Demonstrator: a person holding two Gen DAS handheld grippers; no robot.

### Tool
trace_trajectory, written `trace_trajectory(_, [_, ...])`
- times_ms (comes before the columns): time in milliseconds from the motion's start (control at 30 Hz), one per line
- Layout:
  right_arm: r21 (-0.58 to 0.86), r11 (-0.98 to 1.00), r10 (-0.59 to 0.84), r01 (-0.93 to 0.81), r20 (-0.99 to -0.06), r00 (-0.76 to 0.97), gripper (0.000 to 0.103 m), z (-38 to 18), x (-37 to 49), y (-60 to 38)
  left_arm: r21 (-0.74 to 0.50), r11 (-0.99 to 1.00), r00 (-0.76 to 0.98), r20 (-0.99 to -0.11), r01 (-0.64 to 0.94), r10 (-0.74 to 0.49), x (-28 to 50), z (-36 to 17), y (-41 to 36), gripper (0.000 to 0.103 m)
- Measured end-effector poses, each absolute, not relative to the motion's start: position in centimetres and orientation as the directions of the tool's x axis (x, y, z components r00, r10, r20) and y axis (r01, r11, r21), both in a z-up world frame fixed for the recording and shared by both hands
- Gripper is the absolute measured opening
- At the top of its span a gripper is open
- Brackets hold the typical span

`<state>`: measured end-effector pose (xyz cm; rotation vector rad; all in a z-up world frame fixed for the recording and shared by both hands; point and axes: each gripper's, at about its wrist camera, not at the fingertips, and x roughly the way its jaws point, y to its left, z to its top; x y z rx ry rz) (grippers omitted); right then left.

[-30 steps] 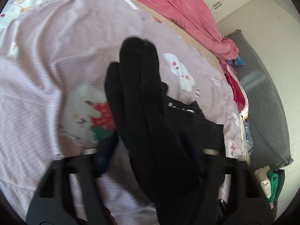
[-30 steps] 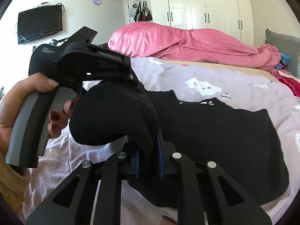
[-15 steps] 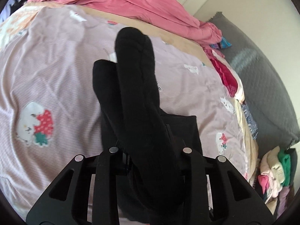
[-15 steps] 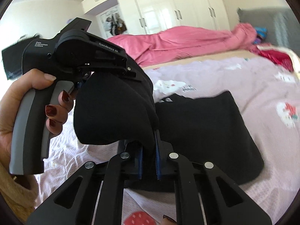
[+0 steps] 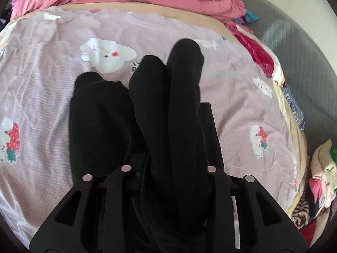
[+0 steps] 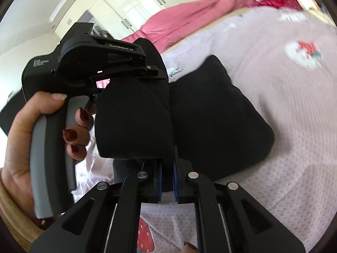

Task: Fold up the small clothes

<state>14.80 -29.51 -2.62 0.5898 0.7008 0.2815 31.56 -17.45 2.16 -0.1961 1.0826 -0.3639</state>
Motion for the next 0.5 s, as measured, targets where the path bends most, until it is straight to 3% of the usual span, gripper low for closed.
trace_trajectory(67, [0.622,0.782,0.441,-0.028,-0.521,0.731,0.007,-3.1,14.7,-30.3,-0.330,0.924,0.411,-0.829,0.191,-0.381,31.7,1.7,-18.2,0.035])
trace_trajectory(133, [0.638,0.770,0.443,-0.010,-0.523,0.728,0.008,-3.4,14.8,-30.9,-0.373,0.904,0.395,-0.813,0.210,-0.427,31.8,1.7,-18.6,0.060])
trace_trajectory(200, [0.648,0.762,0.443,0.009,-0.532,0.721,0.010,-3.7,15.0,-31.3,-0.450,0.857,0.382,-0.767,0.250,-0.515,31.1,2.6,-18.5,0.072])
trace_trajectory(300, [0.664,0.747,0.452,0.032,-0.542,0.708,0.013,-4.1,14.9,-32.2,-0.486,0.833,0.404,-0.728,0.265,-0.554,30.2,3.8,-17.4,0.073])
trace_trajectory(433, [0.689,0.725,0.489,0.016,-0.532,0.691,0.023,-3.6,15.0,-33.1,-0.384,0.889,0.505,-0.731,0.249,-0.458,28.2,4.7,-14.1,0.073])
trace_trajectory(467, [0.686,0.728,0.487,0.012,-0.529,0.695,0.028,-3.4,14.8,-33.2,-0.359,0.901,0.521,-0.734,0.245,-0.435,27.9,4.6,-13.4,0.073])
trace_trajectory(500, [0.690,0.724,0.490,0.008,-0.522,0.698,0.043,-3.1,14.8,-33.5,-0.305,0.923,0.548,-0.743,0.234,-0.385,27.3,4.4,-12.4,0.073])
